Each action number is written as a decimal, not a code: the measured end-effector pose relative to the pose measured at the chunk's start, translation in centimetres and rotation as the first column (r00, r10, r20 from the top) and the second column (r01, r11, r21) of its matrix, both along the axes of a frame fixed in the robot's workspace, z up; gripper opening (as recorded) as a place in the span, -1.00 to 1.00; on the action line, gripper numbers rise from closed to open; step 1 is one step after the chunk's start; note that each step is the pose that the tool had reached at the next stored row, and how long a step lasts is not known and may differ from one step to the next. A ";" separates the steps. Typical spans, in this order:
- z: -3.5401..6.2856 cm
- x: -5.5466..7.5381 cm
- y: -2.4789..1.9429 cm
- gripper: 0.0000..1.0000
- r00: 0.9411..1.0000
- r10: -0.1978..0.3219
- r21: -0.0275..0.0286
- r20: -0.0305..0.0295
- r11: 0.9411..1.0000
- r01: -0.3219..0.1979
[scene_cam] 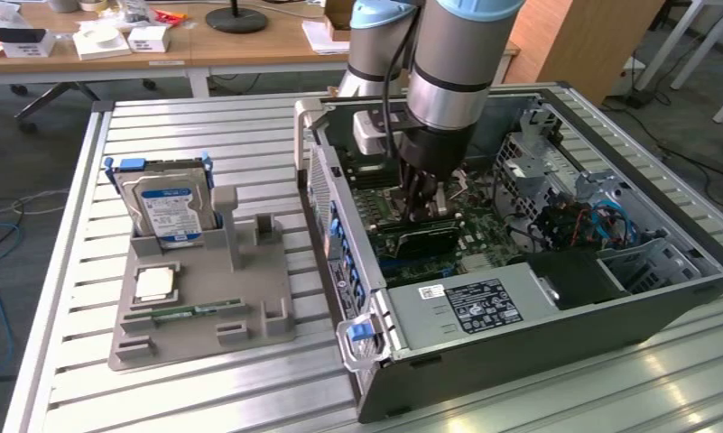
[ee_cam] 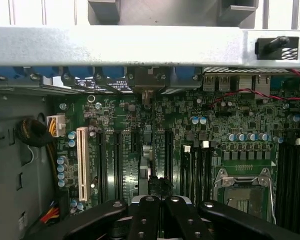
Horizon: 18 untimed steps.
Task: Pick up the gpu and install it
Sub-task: 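Press down on the gpu until it lock into place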
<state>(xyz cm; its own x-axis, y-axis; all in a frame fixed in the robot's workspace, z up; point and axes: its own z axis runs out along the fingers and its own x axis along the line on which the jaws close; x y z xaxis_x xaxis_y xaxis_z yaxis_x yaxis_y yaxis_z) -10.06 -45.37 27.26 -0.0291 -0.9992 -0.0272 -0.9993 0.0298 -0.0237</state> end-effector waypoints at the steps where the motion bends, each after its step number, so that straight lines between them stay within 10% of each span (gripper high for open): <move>1: -0.10 0.0 0.00 -0.80 1.000 0.000 0.000 0.000 1.000 0.000; 18: -0.76 0.0 0.00 -0.80 1.000 0.000 0.000 0.000 1.000 0.000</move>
<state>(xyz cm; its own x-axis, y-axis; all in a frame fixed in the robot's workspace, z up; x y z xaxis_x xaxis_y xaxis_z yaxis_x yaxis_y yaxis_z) -10.07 -45.37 26.51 -0.0293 -0.9992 -0.0270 -0.9993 0.0299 -0.0235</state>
